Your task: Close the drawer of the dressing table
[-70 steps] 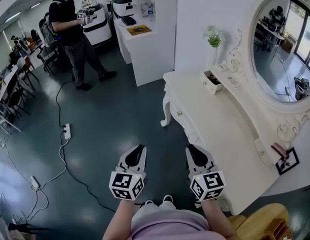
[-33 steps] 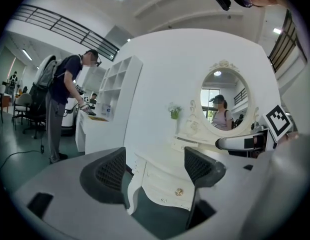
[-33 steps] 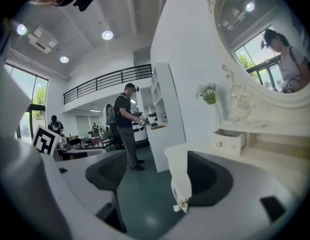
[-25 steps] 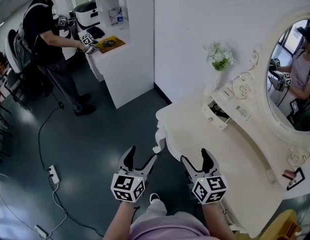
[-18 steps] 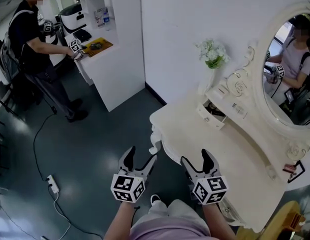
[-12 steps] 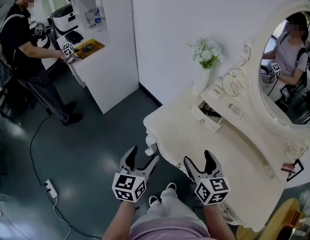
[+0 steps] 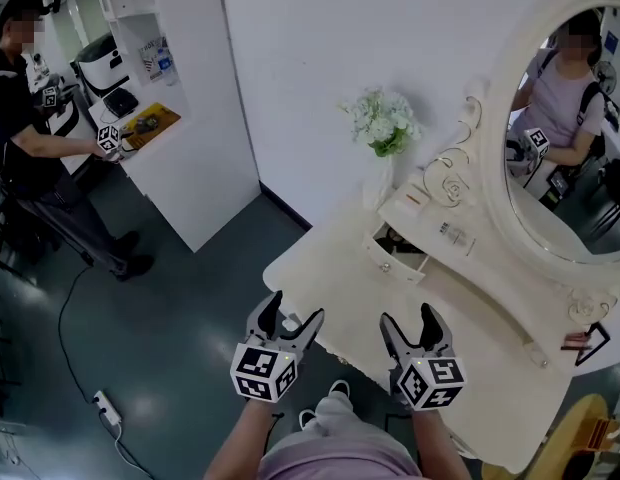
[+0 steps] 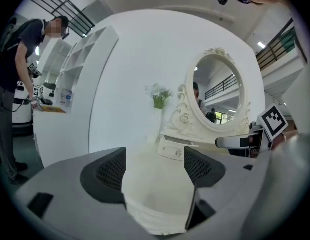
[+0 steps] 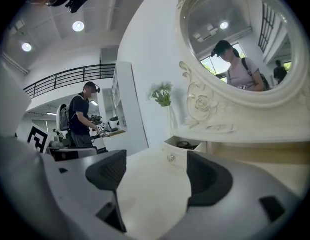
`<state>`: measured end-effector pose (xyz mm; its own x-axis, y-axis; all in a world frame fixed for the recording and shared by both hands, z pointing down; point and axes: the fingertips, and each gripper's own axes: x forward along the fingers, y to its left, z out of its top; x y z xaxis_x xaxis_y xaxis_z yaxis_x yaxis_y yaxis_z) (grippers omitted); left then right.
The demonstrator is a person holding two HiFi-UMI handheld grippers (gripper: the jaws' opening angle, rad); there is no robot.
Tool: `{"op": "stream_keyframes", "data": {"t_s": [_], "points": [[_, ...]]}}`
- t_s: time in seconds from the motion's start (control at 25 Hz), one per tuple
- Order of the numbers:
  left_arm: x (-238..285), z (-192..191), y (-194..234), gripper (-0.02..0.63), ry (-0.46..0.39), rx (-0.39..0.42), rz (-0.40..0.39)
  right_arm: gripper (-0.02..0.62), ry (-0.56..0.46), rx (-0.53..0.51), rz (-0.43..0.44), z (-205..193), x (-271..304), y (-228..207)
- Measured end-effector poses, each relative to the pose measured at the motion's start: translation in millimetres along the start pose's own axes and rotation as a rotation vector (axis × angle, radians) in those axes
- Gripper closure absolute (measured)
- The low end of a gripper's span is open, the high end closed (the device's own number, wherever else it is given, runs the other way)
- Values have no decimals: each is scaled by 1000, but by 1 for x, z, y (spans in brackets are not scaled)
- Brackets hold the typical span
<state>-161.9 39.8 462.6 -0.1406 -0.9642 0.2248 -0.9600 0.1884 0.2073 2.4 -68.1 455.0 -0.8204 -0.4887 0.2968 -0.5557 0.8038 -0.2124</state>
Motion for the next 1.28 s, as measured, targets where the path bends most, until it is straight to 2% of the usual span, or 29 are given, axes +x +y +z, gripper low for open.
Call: {"op": "stream_keyframes", "data": {"t_s": [0.44, 0.76, 1.04, 1.28], "points": [[67, 8, -12, 256, 30, 15, -40, 224, -1, 31, -53, 10, 21, -50], [110, 13, -14, 256, 57, 29, -120, 223, 6, 65, -132, 8, 29, -70], [150, 9, -12, 258, 119, 46, -258, 222, 22, 101, -260, 3, 44, -80], [184, 3, -21, 258, 172, 93, -379, 222, 35, 122, -340, -1, 57, -86]]}}
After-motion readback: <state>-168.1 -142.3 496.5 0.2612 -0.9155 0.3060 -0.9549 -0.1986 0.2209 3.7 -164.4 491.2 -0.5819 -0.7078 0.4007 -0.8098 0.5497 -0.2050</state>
